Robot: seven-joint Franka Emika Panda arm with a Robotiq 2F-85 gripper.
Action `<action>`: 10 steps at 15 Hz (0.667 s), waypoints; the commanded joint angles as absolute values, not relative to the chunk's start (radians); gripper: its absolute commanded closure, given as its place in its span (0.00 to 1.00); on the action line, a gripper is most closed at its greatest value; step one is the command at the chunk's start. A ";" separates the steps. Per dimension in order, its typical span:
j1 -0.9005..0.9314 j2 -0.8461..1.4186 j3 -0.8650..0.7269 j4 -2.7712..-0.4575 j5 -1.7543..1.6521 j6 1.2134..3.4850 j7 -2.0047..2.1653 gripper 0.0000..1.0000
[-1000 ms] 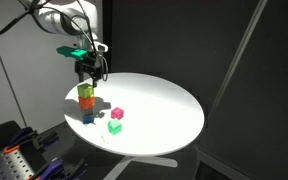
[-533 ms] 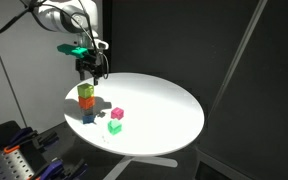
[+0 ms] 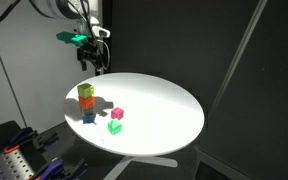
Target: Put the yellow block on top of the stack on the left
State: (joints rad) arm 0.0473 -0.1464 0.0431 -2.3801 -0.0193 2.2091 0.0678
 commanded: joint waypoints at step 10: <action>-0.021 -0.405 0.007 -2.345 -0.005 1.932 0.110 0.00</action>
